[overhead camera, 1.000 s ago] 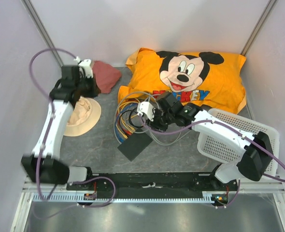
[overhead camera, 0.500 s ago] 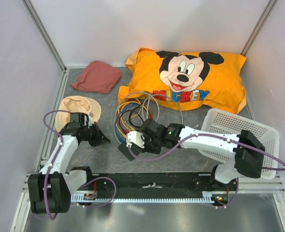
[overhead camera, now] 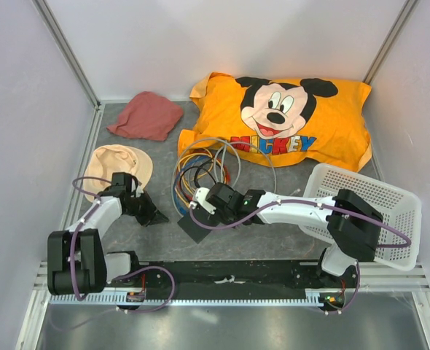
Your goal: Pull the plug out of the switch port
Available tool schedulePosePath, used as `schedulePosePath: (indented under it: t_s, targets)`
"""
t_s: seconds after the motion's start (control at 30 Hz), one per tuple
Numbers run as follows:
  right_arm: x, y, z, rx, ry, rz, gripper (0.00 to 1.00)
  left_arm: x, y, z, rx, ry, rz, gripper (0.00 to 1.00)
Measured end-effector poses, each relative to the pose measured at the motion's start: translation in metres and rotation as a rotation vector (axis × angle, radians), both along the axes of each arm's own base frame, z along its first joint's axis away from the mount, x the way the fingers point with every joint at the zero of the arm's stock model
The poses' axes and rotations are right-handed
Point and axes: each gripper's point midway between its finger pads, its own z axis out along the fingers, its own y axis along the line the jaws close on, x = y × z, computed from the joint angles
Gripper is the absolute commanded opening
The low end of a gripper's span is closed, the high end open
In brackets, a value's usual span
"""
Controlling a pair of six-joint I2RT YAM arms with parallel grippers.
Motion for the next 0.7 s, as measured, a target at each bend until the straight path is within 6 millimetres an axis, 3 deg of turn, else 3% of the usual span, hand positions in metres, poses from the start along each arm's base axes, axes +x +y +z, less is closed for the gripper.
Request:
schedulePosePath:
  t_s: [0.37,0.7]
  targets:
    - [0.009,0.000,0.000,0.003,-0.032,-0.012,0.00,-0.014,-0.022,-0.017,-0.006,0.061,-0.097,0.02]
    - [0.035,-0.013,-0.012,-0.019,0.000,-0.098,0.00,-0.018,-0.042,-0.024,-0.034,0.113,-0.159,0.02]
